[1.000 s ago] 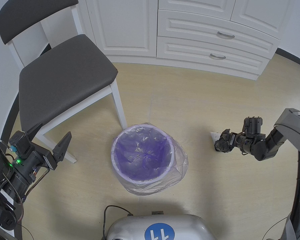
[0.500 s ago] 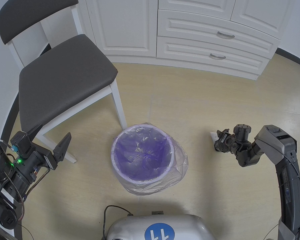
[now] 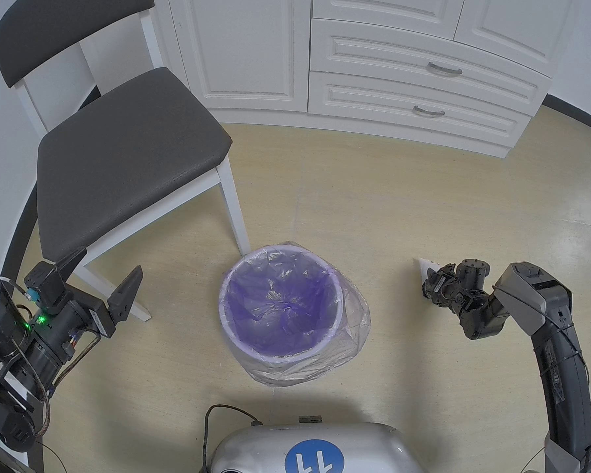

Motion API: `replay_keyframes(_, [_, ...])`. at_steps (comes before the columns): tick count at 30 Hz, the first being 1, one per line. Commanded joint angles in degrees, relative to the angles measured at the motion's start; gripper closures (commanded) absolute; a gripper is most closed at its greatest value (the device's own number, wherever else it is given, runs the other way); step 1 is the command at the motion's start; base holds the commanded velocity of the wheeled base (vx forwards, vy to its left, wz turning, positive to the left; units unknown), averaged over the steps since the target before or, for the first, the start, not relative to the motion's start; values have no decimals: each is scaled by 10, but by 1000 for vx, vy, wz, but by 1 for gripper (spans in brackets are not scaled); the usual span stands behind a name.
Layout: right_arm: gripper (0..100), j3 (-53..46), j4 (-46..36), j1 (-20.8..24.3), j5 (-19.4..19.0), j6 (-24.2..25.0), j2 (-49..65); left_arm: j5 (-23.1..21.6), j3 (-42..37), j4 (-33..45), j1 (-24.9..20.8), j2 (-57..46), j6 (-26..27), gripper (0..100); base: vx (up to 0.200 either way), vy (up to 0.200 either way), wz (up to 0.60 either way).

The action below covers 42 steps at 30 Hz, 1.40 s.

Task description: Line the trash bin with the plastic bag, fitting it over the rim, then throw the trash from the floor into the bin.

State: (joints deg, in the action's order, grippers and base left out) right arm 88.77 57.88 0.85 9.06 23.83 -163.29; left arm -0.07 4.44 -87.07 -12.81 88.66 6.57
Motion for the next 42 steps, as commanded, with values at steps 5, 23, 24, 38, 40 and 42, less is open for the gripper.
replay_keyframes(5, [0, 1, -4, -2, 0, -1, -4, 0, -1, 0, 0, 3, 0, 0, 0, 0, 0])
replay_keyframes(23, [100, 5, -20, -3, -1, 0, -4, 0, -3, 0, -1, 5, 0, 0, 0, 0, 0])
replay_keyframes(24, [100, 6, -31, -3, -1, -2, -3, 0, -3, 0, -1, 4, 0, 0, 0, 0, 0])
replay_keyframes(38, [100, 92, -152, 8, 33, -31, -26, 0, -7, -1, -4, 9, 1, 0, 0, 0, 0])
replay_keyframes(40, [100, 110, -157, 20, 39, -27, -45, 0, -9, -1, -4, 9, 4, 0, 0, 0, 0])
replay_keyframes(42, [100, 106, -170, 28, 45, -29, -42, 0, -13, -1, -3, 8, 13, 0, 0, 0, 0])
